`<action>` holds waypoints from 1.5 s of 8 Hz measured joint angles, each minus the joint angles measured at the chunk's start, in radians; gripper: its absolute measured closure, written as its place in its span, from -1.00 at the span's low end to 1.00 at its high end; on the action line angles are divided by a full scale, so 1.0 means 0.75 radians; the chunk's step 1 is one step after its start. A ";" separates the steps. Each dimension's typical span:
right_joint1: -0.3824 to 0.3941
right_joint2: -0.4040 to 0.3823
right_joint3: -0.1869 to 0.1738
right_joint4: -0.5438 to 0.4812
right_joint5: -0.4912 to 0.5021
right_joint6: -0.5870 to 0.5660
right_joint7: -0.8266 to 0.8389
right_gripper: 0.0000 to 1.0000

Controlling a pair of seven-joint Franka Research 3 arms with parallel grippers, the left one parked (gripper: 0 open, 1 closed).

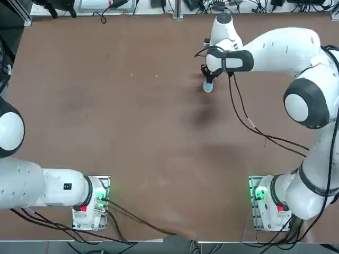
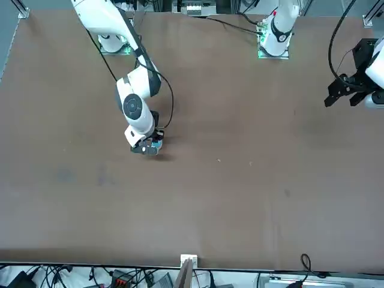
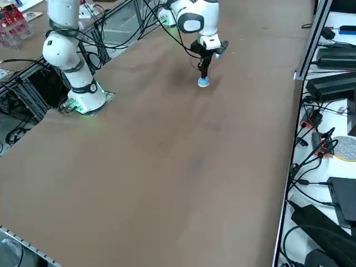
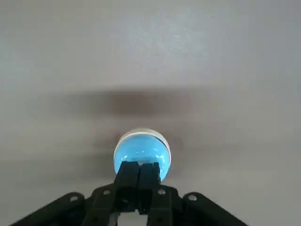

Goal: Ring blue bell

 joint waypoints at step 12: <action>0.001 -0.021 0.000 -0.068 -0.001 0.115 0.000 0.97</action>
